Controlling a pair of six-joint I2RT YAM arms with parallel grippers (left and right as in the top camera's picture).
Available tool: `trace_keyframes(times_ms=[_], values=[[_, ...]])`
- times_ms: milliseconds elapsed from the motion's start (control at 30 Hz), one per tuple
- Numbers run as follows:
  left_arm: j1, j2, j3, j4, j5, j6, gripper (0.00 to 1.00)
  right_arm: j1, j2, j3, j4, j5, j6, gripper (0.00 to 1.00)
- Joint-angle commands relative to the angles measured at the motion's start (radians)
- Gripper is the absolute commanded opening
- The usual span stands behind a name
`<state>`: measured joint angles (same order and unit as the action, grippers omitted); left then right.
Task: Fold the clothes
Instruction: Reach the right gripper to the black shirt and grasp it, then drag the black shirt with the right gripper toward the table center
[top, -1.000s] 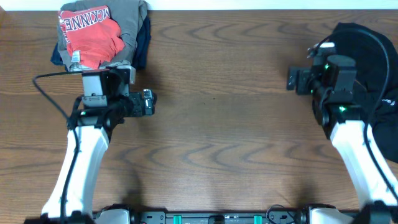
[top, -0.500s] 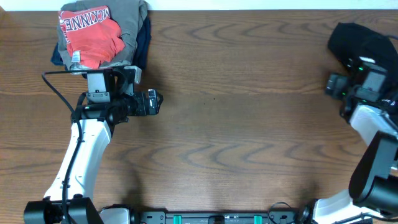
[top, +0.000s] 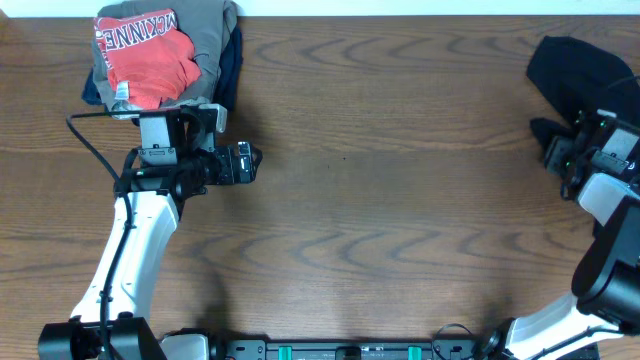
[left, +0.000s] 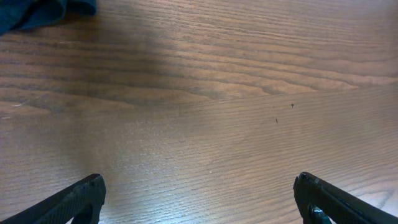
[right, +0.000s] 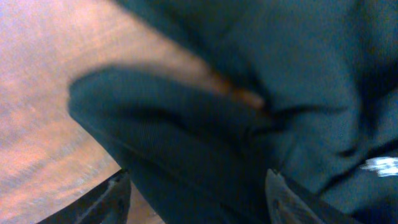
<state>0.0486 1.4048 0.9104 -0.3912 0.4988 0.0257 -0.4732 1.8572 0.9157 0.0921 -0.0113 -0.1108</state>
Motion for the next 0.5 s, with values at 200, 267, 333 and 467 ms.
trace_keyframes(times_ms=[200,267,333,467], values=[[-0.004,0.0,0.011,0.005,0.013,0.007,0.98,-0.003,0.04,0.013,0.027,-0.016,0.01,0.76],[-0.004,0.0,0.011,0.008,0.007,0.007,0.98,-0.002,0.04,0.013,0.028,-0.016,0.016,0.56],[-0.004,0.0,0.011,0.012,0.006,0.019,0.98,-0.003,0.04,0.013,0.028,-0.016,0.035,0.18],[-0.004,0.0,0.011,0.012,0.006,0.023,0.98,-0.003,0.043,0.013,0.017,-0.016,0.098,0.01]])
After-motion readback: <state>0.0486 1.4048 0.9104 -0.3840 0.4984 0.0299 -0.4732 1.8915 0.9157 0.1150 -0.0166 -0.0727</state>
